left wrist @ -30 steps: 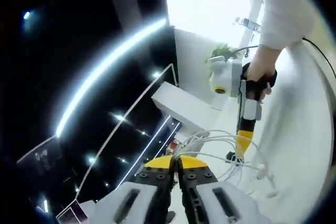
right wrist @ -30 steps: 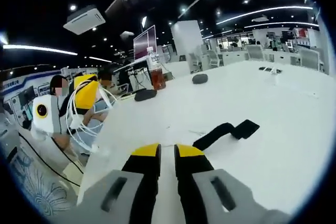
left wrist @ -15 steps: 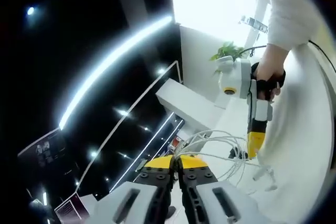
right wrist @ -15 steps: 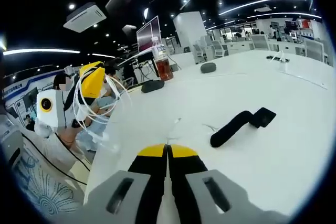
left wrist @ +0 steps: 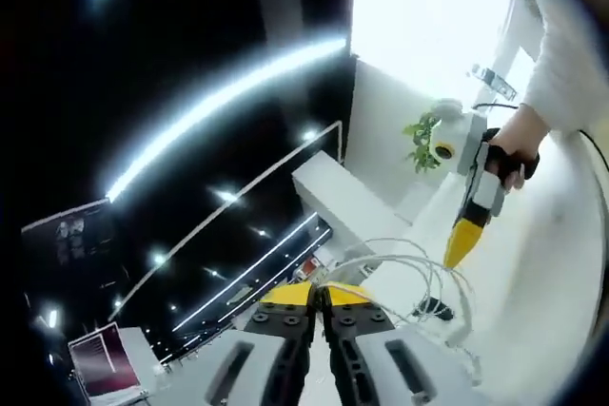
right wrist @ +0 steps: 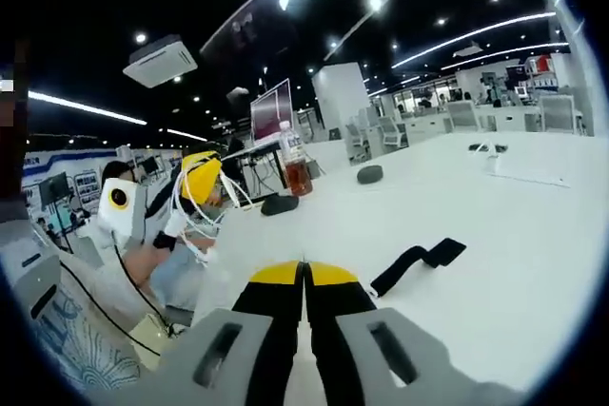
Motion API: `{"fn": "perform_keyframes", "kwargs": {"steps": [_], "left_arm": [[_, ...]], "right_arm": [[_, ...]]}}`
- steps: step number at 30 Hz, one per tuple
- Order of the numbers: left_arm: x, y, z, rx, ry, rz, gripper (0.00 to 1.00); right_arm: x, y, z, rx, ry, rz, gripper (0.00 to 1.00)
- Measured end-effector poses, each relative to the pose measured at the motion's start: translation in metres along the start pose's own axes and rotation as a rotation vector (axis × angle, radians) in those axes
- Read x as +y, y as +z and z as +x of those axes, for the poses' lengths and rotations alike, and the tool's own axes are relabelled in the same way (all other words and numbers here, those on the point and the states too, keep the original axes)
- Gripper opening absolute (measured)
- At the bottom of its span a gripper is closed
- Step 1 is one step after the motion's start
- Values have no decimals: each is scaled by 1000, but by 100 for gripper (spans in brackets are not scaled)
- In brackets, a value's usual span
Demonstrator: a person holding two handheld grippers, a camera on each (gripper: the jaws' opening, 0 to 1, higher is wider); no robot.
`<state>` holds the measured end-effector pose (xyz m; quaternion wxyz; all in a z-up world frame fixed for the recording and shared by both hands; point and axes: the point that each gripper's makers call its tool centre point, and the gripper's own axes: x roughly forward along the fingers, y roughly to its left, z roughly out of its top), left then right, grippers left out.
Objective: Peel open the Velcro strap on the desktop, arrange the wired earphones neatly onto it, and close the Velcro strap to secure them.
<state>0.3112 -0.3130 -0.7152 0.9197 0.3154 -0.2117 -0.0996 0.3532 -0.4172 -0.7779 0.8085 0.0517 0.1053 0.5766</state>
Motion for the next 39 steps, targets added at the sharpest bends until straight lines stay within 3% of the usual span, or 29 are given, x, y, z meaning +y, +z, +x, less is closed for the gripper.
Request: {"fn": "perform_keyframes", "kwargs": {"steps": [7, 11, 16, 20, 26, 35, 39], "left_arm": [[-22, 6, 12, -17, -66, -56, 7], [-38, 12, 16, -42, -109, -67, 7], [-54, 15, 18, -54, -151, -73, 7], [-65, 17, 20, -62, -178, -92, 7], [-84, 18, 22, -63, -221, -95, 7], [-89, 14, 21, -55, -234, -113, 7], [-87, 19, 24, -71, -239, -118, 7]], "right_arm": [[2, 31, -41, -110, -49, -17, 3], [-10, 35, -65, -120, -133, -72, 3], [-23, 40, -91, -162, -181, -38, 3], [-40, 26, -103, -148, -242, 25, 3], [-48, -6, -101, -70, -253, 117, 3], [-69, -32, -97, 29, -310, 95, 4], [-76, -37, -101, 75, -342, 26, 8]]}}
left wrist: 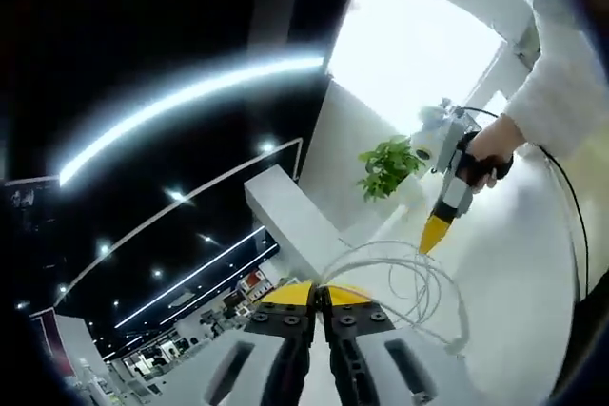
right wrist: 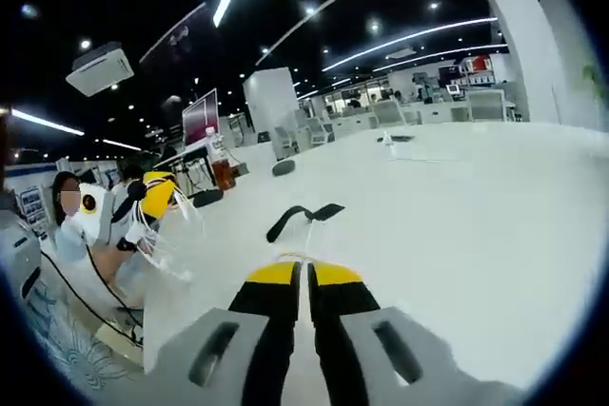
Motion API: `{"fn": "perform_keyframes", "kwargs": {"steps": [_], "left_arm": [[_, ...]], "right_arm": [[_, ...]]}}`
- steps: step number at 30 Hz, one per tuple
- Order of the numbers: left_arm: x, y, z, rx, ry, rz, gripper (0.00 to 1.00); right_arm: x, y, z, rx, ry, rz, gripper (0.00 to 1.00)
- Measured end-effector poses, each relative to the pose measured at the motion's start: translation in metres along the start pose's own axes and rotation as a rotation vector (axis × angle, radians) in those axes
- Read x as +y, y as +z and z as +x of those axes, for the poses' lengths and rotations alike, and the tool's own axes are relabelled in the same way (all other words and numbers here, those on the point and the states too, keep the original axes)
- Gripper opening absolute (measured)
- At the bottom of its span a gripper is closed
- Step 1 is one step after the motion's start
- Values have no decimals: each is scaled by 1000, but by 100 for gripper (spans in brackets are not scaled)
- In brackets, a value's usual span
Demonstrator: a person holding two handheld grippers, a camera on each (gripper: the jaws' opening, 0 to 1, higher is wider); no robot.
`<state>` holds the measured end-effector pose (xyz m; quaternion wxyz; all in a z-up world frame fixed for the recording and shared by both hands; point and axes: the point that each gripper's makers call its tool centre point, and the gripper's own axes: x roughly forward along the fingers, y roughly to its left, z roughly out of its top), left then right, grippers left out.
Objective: Peel open the Velcro strap on the desktop, arrange the wired earphones neatly onto it, and close the Velcro strap to secure them.
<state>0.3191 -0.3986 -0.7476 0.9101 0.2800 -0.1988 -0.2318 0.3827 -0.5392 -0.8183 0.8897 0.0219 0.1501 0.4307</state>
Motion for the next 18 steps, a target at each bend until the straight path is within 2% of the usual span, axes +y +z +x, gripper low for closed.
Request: {"fn": "perform_keyframes", "kwargs": {"steps": [2, 6, 10, 12, 15, 18], "left_arm": [[3, 3, 1, -9, 2, -6, 7], [12, 13, 6, -40, 6, -21, 7], [18, 22, 10, -61, 7, -19, 7], [21, 28, 14, -72, 3, -15, 7], [26, 38, 20, -94, 3, -23, 7], [28, 47, 23, -102, -7, -4, 7]], "right_arm": [[-1, 0, -2, 7, -6, -40, 11], [-3, -11, -7, 88, -21, -138, 13], [11, -21, -9, 144, 28, -168, 14], [20, -24, -10, 152, 68, -179, 14], [27, -26, -10, 158, 87, -189, 14], [42, -20, -10, 119, 139, -255, 14]]}}
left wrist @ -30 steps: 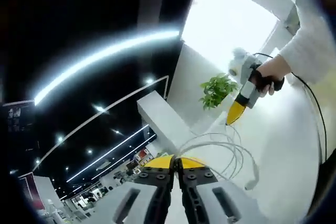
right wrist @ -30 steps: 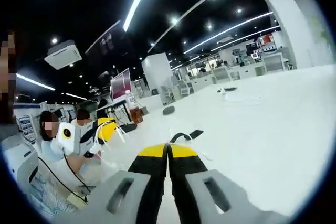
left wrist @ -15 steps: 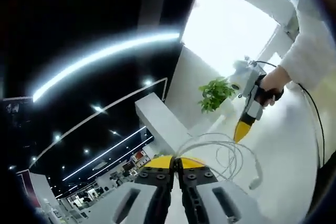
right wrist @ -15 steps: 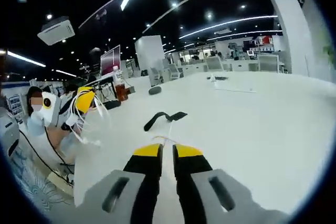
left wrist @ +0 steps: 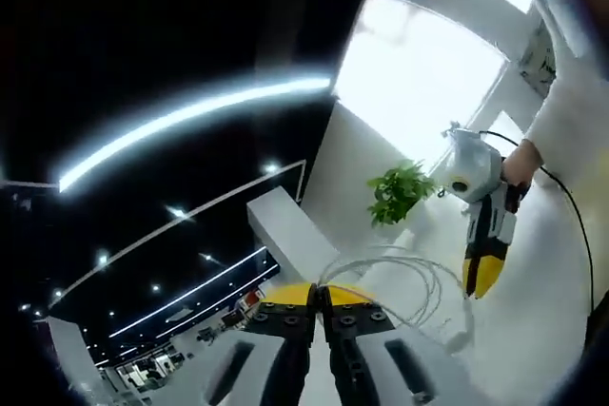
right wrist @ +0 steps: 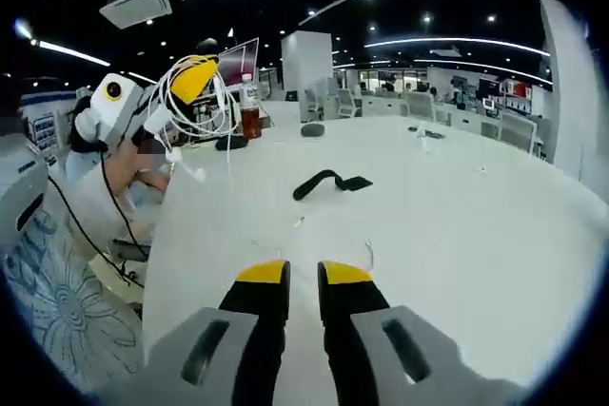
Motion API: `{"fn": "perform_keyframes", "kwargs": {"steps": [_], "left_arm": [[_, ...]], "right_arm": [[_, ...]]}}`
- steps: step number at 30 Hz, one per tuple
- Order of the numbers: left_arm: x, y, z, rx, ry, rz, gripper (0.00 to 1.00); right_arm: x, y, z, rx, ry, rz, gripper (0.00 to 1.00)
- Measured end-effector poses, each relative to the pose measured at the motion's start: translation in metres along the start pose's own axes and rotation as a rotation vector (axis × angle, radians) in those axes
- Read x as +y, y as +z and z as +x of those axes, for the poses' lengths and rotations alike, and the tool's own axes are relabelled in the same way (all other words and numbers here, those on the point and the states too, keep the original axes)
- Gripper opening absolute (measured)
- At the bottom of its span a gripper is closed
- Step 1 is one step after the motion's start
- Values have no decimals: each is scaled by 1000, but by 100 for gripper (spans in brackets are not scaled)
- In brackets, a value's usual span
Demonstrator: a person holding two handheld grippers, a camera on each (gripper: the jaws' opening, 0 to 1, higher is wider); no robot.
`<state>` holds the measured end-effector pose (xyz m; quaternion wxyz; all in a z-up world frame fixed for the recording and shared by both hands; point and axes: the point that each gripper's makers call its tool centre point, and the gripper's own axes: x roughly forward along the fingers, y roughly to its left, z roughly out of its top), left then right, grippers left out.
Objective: Peel open the Velcro strap on the desktop, arrange the wired earphones neatly onto it, and close the Velcro strap to secure them.
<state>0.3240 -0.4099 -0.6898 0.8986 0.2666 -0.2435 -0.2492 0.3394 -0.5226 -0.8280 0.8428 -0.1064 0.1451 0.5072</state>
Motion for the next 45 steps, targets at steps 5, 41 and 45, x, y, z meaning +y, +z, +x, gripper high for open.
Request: {"fn": "perform_keyframes", "kwargs": {"steps": [5, 41, 45], "left_arm": [[4, 4, 4, 11, -10, 4, 7], [21, 18, 7, 17, -17, -52, 7], [20, 11, 5, 38, -13, -66, 7]], "right_arm": [[23, 17, 9, -37, 7, -184, 14], [14, 28, 41, 15, -247, -937, 4], [32, 56, 22, -171, -162, -826, 4]]}}
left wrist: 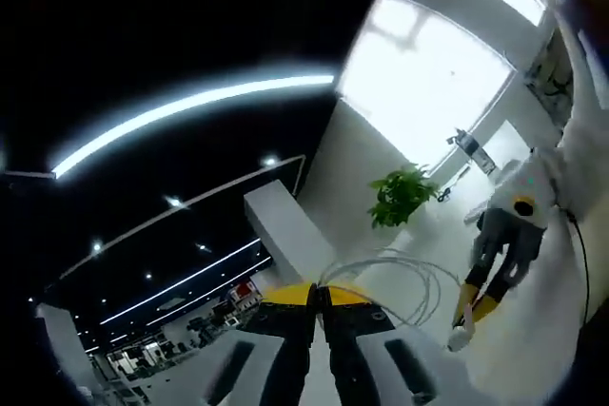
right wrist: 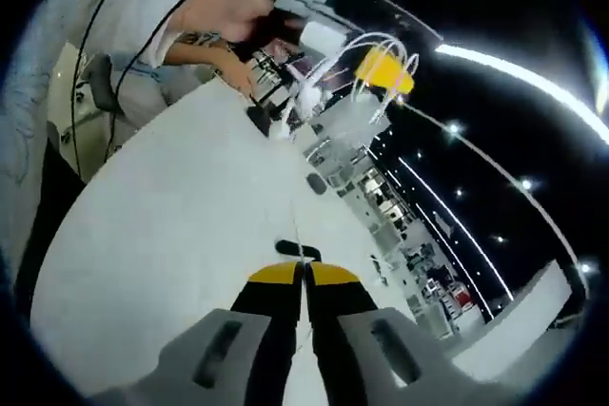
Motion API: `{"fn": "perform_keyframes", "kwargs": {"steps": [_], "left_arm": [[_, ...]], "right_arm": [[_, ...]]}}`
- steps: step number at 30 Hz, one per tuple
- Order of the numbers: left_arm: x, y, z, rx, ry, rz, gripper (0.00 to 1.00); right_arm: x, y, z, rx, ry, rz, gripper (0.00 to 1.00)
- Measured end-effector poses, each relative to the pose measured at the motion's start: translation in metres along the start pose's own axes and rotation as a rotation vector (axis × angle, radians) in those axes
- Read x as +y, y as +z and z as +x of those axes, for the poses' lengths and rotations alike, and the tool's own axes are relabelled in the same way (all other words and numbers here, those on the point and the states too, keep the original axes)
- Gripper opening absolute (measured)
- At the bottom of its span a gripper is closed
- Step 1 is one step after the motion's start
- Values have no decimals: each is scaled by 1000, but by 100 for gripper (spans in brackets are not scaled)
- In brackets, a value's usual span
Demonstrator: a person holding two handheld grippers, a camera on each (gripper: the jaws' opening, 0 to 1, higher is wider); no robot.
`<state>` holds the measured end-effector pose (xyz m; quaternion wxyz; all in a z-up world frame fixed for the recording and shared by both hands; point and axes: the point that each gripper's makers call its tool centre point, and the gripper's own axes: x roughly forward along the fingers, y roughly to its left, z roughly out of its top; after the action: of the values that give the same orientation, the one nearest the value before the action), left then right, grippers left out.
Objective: Peel open the Velcro strap on the desktop, arrange the wired earphones neatly onto it, and close the Velcro strap to secure them.
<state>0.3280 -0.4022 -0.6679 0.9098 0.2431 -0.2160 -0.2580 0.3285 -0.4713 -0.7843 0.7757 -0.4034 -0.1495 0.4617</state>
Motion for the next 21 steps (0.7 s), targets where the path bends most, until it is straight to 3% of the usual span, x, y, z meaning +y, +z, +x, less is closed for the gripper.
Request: {"fn": "perform_keyframes", "kwargs": {"steps": [3, 5, 6, 7, 10, 14, 17, 21], "left_arm": [[-3, -5, -4, -7, -9, -34, 7], [-10, 2, -3, -37, -36, -85, 7], [-12, -1, -6, -55, -45, -113, 7], [-10, -15, -16, -61, -45, -130, 7], [-14, -23, -15, -65, -45, -175, 7], [-17, -30, -13, -50, -45, -192, 7], [-19, -31, -13, -47, -53, -188, 7], [-25, -33, -14, -49, -75, -194, 7]], "right_arm": [[-22, 29, -18, -168, -51, 84, 4], [-36, 39, -28, -232, -79, 119, 3], [-46, 43, -33, -262, -103, 161, 3], [-51, 43, -35, -272, -111, 181, 3], [-54, 30, -29, -248, -106, 236, 3], [-37, 9, -16, -173, -62, 244, 3], [-31, 6, -13, -164, -58, 228, 3], [-32, 12, -12, -202, -63, 263, 3]]}}
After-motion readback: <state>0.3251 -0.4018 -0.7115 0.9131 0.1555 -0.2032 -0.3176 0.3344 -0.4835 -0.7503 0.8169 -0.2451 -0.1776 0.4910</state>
